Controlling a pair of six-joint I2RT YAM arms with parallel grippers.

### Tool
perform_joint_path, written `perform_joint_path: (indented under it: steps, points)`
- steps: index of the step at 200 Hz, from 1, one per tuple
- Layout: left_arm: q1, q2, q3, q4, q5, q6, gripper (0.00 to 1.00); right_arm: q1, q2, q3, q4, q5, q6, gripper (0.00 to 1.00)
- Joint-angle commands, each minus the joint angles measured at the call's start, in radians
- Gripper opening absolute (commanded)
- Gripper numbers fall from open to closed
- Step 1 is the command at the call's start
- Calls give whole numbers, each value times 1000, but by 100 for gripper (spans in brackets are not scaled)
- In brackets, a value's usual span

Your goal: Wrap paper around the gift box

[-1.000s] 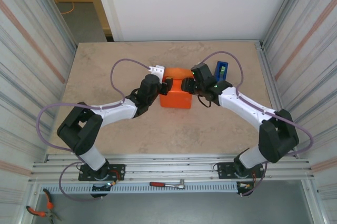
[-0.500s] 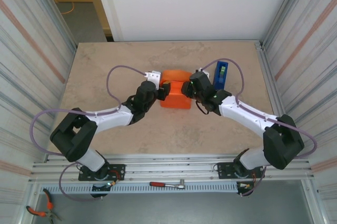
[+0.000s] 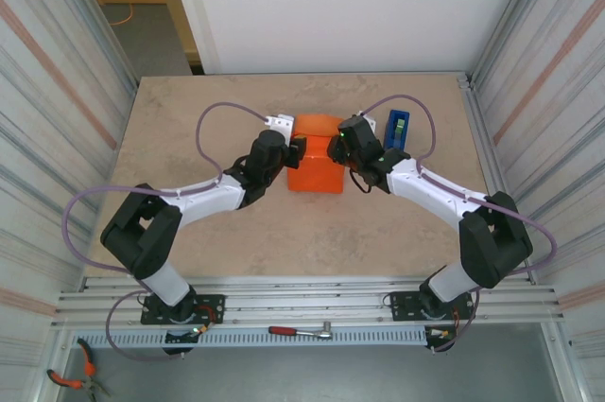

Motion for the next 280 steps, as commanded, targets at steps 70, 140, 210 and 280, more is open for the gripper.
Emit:
perform_joint_path:
  steps: [70, 140, 210, 280]
  points:
    - [13, 19, 46, -52, 60, 17, 14, 6, 78, 76, -203, -102, -122, 0]
    - [-4, -132, -5, -41, 73, -21, 0, 53, 24, 156, -255, -134, -138, 0]
    - [-55, -294, -192, -15, 26, -93, 0, 100, -53, 61, -233, -117, -92, 0]
    - [-64, -315, -294, 16, -8, -144, 13, 121, -16, -39, -209, -102, -61, 0]
